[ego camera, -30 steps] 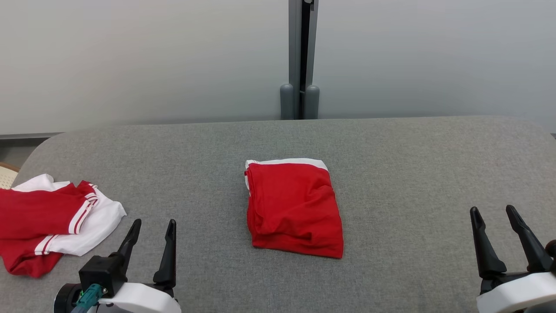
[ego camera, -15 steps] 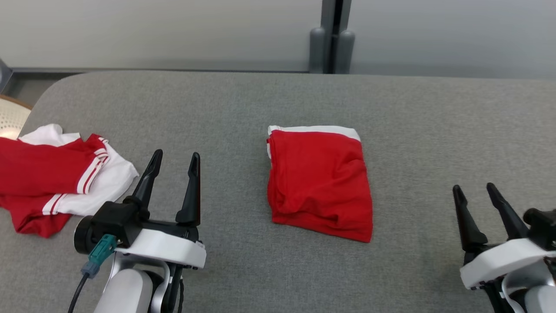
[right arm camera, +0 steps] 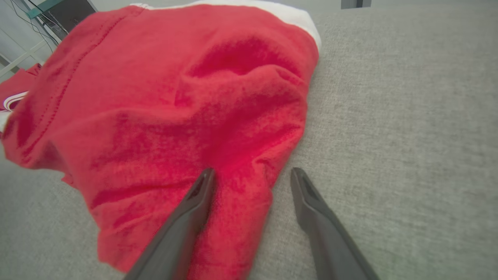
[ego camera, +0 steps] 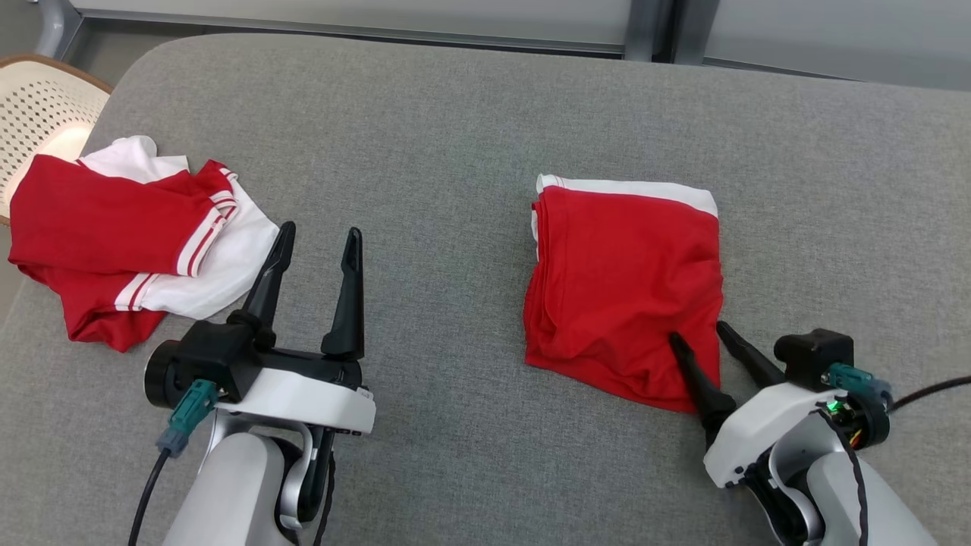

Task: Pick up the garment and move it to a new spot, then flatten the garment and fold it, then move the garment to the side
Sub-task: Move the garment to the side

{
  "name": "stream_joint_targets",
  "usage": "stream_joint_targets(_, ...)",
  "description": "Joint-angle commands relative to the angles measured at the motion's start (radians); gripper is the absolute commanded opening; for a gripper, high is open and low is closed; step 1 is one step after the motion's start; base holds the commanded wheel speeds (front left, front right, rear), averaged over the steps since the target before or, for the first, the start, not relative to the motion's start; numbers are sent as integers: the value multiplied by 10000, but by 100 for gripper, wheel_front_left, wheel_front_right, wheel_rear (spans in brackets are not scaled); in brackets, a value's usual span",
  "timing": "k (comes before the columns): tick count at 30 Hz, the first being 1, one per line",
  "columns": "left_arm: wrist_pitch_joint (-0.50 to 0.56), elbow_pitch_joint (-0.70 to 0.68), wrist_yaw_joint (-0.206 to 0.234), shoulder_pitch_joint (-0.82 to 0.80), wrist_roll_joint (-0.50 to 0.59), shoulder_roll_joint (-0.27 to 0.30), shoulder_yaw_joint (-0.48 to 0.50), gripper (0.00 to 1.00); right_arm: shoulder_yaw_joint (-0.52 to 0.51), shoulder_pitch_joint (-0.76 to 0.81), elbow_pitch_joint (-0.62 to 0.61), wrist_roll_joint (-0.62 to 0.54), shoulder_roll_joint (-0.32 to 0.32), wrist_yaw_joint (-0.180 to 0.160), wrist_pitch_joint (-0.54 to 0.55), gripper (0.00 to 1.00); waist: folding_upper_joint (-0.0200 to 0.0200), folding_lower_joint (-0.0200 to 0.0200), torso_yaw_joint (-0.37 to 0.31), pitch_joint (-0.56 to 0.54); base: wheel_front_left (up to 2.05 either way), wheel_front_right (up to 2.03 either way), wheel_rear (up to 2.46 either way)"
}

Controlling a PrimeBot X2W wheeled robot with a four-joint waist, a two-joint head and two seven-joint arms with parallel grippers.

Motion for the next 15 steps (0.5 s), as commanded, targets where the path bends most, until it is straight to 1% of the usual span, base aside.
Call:
stream_joint_targets(1,-50,21,-27,-150,12,20,15,100,-7,18,211,66,-42,-4,179,70,0,0,3,5,0,0,0)
stream_joint_targets(2,-75,57,-28,-156,16,17,14,100,20,2,340,62,-54,-5,325,47,0,0,-1,4,0,0,0)
stream_joint_targets(3,-100,78,-22,-177,24,12,19,100,48,-43,385,80,-43,-4,410,31,0,0,-21,-1,0,0,0)
stream_joint_targets(4,-102,87,-21,-195,46,12,11,100,58,-79,405,18,-75,-4,495,0,0,0,-51,-8,0,0,0)
stream_joint_targets(6,-126,118,7,-212,97,29,-3,100,32,-129,388,-121,-130,-14,671,0,0,0,-127,-52,0,0,0)
stream_joint_targets(10,-144,52,46,-228,196,81,-25,100,-52,-134,-22,-422,-331,-16,803,0,0,0,-425,-77,0,0,0)
stream_joint_targets(15,-133,-117,120,-214,343,206,-100,100,1,96,-646,-524,-636,-13,987,0,0,0,-1218,3,0,0,0)
